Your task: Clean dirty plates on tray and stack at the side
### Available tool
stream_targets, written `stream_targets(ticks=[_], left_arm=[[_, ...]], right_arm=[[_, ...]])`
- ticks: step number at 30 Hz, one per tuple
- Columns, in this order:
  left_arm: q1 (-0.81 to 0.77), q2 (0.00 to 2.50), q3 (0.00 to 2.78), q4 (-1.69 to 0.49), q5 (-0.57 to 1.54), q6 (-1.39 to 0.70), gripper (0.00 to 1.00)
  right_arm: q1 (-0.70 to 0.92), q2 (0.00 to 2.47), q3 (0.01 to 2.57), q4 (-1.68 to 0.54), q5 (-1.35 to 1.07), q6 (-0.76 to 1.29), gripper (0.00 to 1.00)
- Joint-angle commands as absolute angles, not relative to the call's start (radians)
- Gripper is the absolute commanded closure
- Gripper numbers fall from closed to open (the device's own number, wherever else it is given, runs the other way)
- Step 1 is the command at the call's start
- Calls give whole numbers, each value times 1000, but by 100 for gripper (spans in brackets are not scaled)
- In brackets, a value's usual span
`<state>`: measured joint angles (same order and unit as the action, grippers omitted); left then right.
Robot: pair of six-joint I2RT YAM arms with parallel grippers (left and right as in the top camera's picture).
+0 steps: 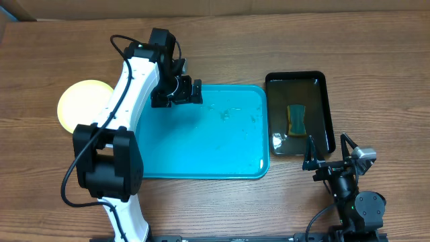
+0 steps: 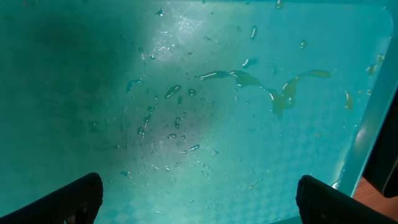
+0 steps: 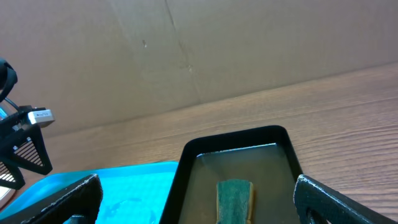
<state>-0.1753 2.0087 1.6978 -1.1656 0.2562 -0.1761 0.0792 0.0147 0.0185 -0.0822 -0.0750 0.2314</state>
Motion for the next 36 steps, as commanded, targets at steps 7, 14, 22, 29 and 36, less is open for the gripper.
stream_targets(ticks=[7,14,22,29,36], left_arm=[[-200,1569,1712,-1165,247,-172,0],[-197,1189,1712,-1165,247,-172,0],[-169,846,1596,-1196,227,-160,0],[-104,568,1214,-1190,235,-160,0],[-24,322,828,-945,229,-161,0]], right_arm=[[83,4,8,-77,-76,229,0],[83,4,8,-77,-76,229,0],[83,4,8,-77,-76,229,0],[83,4,8,-77,-76,229,0],[83,4,8,-77,-76,229,0]])
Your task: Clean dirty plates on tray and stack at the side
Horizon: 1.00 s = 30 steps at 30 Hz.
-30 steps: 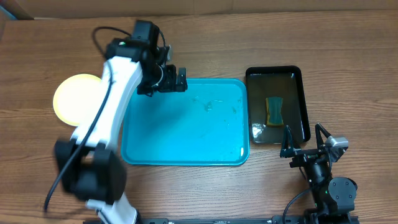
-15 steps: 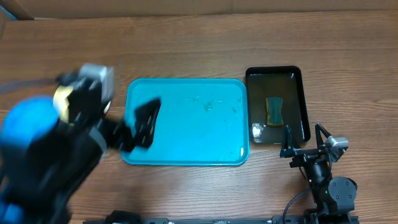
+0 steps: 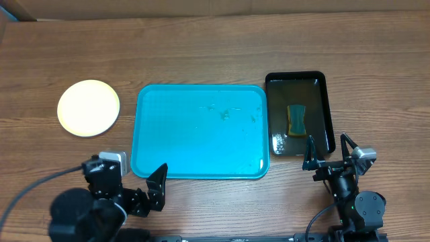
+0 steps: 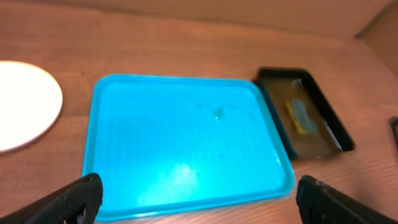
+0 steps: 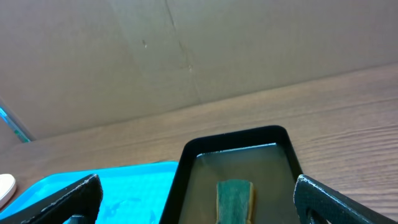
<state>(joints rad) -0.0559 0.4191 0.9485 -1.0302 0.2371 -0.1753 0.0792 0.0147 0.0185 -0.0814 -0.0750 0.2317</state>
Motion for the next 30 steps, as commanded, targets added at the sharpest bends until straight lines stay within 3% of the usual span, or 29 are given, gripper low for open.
stream_targets(ticks=[1,6,13,19,30], left_arm=[[-16,287,779,-878,229,-161,0],[27,93,503,-289,229,-164,0],[42,31,293,222,215,-164,0],[47,3,159,348,159,-164,0],[47,3,5,285,115,-162,0]], right_arm=[[83,4,8,-77,-76,229,0],[83,4,8,-77,-76,229,0],[83,4,8,-77,-76,229,0],[83,4,8,-77,-76,229,0],[83,4,8,-77,-76,229,0]])
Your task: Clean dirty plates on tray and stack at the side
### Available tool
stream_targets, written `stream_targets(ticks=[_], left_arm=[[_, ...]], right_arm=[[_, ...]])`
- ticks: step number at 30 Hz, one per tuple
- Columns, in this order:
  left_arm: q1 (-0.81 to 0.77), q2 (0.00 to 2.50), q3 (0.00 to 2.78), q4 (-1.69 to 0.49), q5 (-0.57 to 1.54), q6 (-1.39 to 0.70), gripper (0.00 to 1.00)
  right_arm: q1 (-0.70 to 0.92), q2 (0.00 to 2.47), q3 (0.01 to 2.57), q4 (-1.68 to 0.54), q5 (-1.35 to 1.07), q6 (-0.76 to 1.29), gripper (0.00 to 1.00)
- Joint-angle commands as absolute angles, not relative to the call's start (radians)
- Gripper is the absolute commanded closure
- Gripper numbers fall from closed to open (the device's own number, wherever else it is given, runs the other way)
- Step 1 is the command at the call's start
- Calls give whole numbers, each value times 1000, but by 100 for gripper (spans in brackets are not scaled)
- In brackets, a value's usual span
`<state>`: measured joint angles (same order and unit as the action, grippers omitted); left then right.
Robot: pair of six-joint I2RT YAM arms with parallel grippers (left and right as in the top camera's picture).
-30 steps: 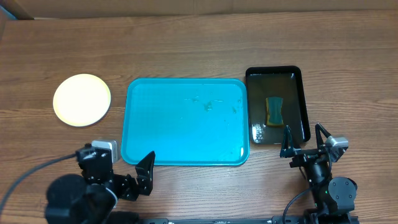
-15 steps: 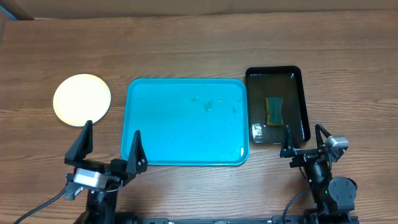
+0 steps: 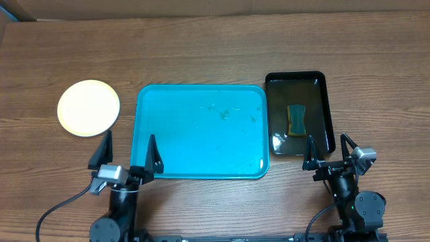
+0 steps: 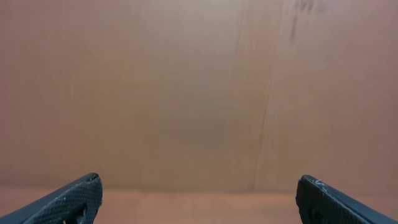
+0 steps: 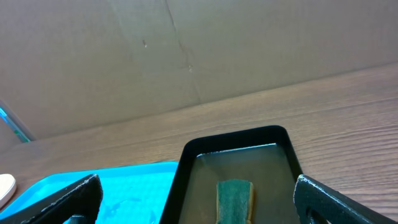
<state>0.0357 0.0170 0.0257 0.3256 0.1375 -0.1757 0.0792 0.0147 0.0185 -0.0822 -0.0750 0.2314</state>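
A pale yellow plate [image 3: 88,108] lies on the table left of the blue tray [image 3: 201,132], which holds only water drops and smears. The tray [image 5: 124,186] shows in the right wrist view too. My left gripper [image 3: 127,153] stands open at the table's front edge, near the tray's front left corner, with nothing between its fingers [image 4: 65,200]; its camera sees only a brown cardboard wall. My right gripper [image 3: 329,152] is open near the front right, just before the black basin [image 3: 299,113], empty as well.
The black basin [image 5: 239,180] right of the tray holds shallow murky water and a green and yellow sponge [image 3: 295,119], also seen as the sponge [image 5: 234,199] from the right wrist. A cardboard wall [image 5: 186,56] closes the far side of the table.
My left arm has drawn in at the front edge: its gripper now points upright toward the back wall, where before its camera looked down on the tray and plate. The right arm has not moved.
First my left gripper hovered open low over the wet tray's far left part, with the plate lying on the table to the left. Then the arm was back at the front left corner. Now it rests upright there, open. Plate, tray and sponge kept their places throughout.
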Motion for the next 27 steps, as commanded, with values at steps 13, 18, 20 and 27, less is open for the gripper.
stream_targets(ticks=[13,18,20,27], left_arm=[[47,3,5,-69,97,-44,0],[47,3,5,-69,97,-44,0],[47,3,5,-69,97,-44,0],[54,4,5,-70,97,-44,0]], right_arm=[[83,4,8,-77,-76,229,0],[83,4,8,-77,-76,229,0],[83,4,8,-77,-76,229,0],[83,4,8,-77,-76,229,0]])
